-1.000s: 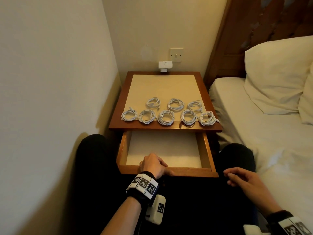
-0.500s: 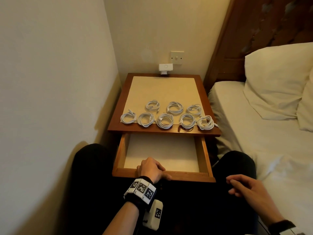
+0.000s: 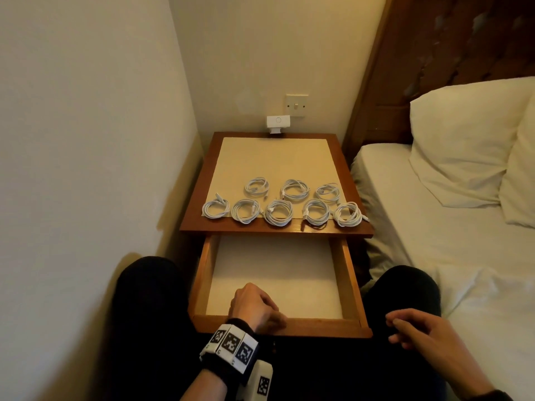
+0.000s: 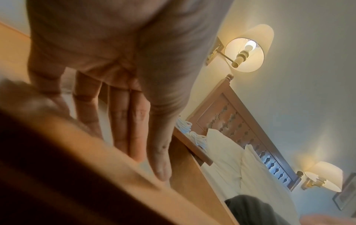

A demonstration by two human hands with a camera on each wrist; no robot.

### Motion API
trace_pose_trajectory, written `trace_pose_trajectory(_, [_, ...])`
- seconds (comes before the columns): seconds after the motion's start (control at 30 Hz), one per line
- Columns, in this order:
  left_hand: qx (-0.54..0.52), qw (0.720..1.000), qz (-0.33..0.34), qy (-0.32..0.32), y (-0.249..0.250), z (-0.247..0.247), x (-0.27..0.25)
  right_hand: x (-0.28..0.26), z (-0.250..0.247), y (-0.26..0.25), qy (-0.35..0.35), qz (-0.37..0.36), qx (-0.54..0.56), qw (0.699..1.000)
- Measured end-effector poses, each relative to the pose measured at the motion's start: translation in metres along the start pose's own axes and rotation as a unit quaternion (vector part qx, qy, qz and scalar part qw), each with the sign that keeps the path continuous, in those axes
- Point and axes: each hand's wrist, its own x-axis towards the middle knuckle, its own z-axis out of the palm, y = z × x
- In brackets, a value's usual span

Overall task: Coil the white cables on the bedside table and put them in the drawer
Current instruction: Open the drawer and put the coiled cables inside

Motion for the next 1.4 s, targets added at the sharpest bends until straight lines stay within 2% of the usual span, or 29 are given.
trace_pose_trajectory(0.17, [-0.110,0.988,0.019,0.103,0.019,-0.043,0.022,0.007,0.026,-0.047,-0.019,-0.080,-0.053,0.995])
trace_pose_trajectory(0.33, [-0.225,0.938,0.007,0.264,0.044,-0.103,0.054,0.026,0.074,-0.113,-0.037,-0.165,-0.032,0.985])
trace_pose_trajectory(0.4, [-0.231,0.928,-0.019,0.292,0.047,-0.123,0.068,0.040,0.098,-0.137,-0.046,-0.187,-0.034,0.981])
trace_pose_trajectory(0.5, [-0.213,0.929,-0.058,0.297,0.042,-0.142,0.095,0.070,0.144,-0.171,-0.053,-0.212,-0.054,0.974])
trace_pose_trajectory(0.57, [-0.186,0.929,-0.078,0.310,0.021,-0.148,0.134,0.093,0.174,-0.186,-0.040,-0.215,-0.083,0.972])
trace_pose_trajectory(0.6, [-0.160,0.930,-0.090,0.319,0.006,-0.149,0.162,0.104,0.188,-0.192,-0.038,-0.203,-0.089,0.974])
trace_pose_trajectory(0.67, [-0.119,0.934,-0.115,0.317,-0.012,-0.149,0.197,0.119,0.210,-0.201,-0.061,-0.135,-0.063,0.987])
trace_pose_trajectory(0.73, [-0.101,0.939,-0.119,0.306,-0.005,-0.150,0.184,0.127,0.225,-0.209,-0.076,-0.055,-0.019,0.995])
trace_pose_trajectory(0.77, [-0.099,0.943,-0.111,0.299,0.009,-0.152,0.160,0.130,0.231,-0.211,-0.079,-0.022,0.002,0.997])
trace_pose_trajectory(0.87, [-0.099,0.951,-0.108,0.274,0.023,-0.158,0.138,0.134,0.241,-0.216,-0.076,0.026,0.021,0.997])
trace_pose_trajectory(1.07, [-0.116,0.948,-0.098,0.281,0.007,-0.159,0.160,0.145,0.260,-0.210,-0.021,0.033,0.010,0.999])
trace_pose_trajectory(1.13, [-0.132,0.947,-0.093,0.277,0.010,-0.160,0.151,0.144,0.262,-0.212,-0.010,0.040,0.029,0.999])
trace_pose_trajectory(1.23, [-0.126,0.947,-0.095,0.281,0.011,-0.161,0.142,0.140,0.257,-0.211,-0.021,0.057,0.051,0.997])
trace_pose_trajectory(1.4, [-0.075,0.948,-0.122,0.284,0.005,-0.162,0.135,0.137,0.256,-0.194,-0.024,0.032,0.043,0.998])
